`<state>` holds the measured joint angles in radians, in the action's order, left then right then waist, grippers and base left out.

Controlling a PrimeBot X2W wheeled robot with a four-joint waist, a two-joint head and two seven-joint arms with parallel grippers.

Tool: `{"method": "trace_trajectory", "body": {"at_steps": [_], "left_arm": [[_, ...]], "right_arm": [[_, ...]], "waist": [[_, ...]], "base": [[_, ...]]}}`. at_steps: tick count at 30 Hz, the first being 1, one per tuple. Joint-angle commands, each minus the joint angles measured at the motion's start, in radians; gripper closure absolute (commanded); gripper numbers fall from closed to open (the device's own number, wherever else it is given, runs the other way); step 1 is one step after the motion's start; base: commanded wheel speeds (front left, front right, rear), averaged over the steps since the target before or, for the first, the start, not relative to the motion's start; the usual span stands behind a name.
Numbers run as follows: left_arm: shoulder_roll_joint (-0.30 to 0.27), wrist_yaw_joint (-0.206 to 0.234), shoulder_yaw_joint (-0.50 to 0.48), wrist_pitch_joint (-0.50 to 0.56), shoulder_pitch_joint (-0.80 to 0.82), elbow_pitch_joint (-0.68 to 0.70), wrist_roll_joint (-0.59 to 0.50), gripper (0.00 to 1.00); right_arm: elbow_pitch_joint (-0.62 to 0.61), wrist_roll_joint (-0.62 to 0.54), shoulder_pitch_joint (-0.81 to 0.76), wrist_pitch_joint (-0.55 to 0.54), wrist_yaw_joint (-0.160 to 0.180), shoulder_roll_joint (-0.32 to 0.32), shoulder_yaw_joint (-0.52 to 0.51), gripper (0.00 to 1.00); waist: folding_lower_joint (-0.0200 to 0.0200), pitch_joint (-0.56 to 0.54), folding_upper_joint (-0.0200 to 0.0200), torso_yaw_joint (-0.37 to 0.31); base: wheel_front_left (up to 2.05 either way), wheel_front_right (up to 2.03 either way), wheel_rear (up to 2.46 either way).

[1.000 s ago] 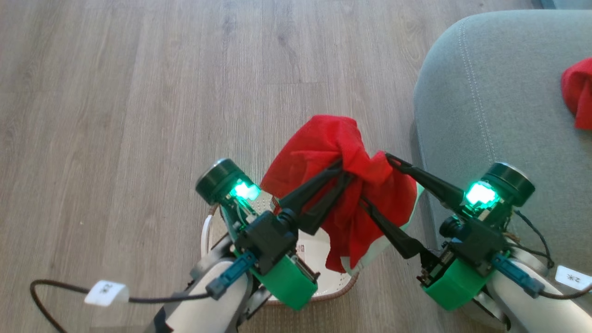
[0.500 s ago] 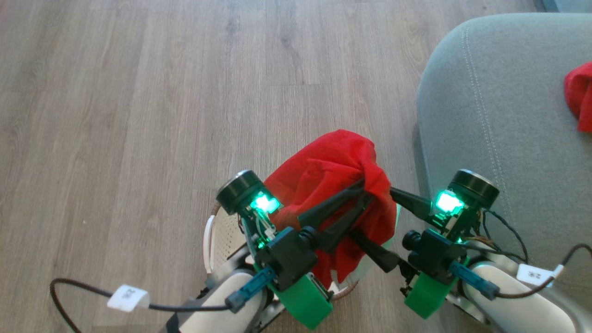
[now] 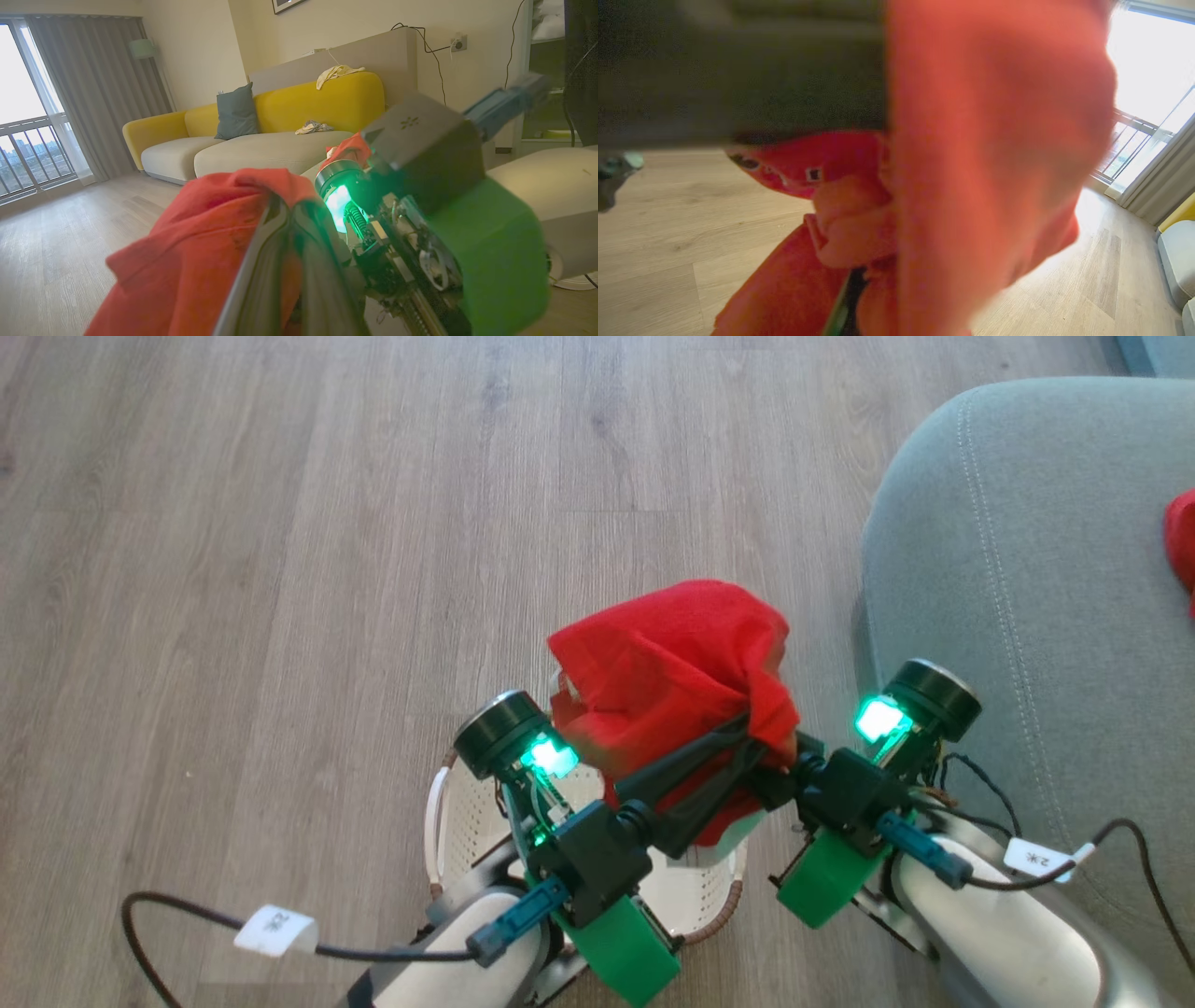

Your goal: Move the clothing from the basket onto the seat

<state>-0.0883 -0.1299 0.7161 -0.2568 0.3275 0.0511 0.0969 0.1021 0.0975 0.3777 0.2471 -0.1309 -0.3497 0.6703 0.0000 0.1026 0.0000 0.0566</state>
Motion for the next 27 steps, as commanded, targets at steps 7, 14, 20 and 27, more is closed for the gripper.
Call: {"method": "trace_trajectory", "body": {"at_steps": [7,14,20,27], "left_arm": [[0.013,-0.001,-0.047,-0.005,0.017,0.034,-0.002,0.18],[0.020,-0.001,-0.070,-0.005,-0.003,0.020,-0.012,0.00],[0.015,-0.001,-0.096,-0.005,-0.046,-0.024,-0.015,0.00],[0.005,-0.001,-0.101,-0.005,-0.101,-0.102,0.000,0.00]], "right_arm": [[-0.035,-0.010,-0.030,0.014,0.000,0.053,-0.085,1.00],[-0.067,-0.038,-0.066,0.014,0.000,0.076,-0.183,1.00],[-0.085,-0.048,-0.113,0.015,0.000,0.085,-0.316,1.00],[-0.035,-0.042,-0.172,0.015,0.000,0.109,-0.470,1.00]], "waist": [[0.0000,-0.010,0.0000,0.004],[0.0000,-0.020,0.0000,0.008],[0.0000,-0.034,0.0000,0.008],[0.0000,-0.044,0.0000,0.006]], "base": [[0.00,0.00,0.00],[0.00,0.00,0.00],[0.00,0.00,0.00],[0.00,0.00,0.00]]}}
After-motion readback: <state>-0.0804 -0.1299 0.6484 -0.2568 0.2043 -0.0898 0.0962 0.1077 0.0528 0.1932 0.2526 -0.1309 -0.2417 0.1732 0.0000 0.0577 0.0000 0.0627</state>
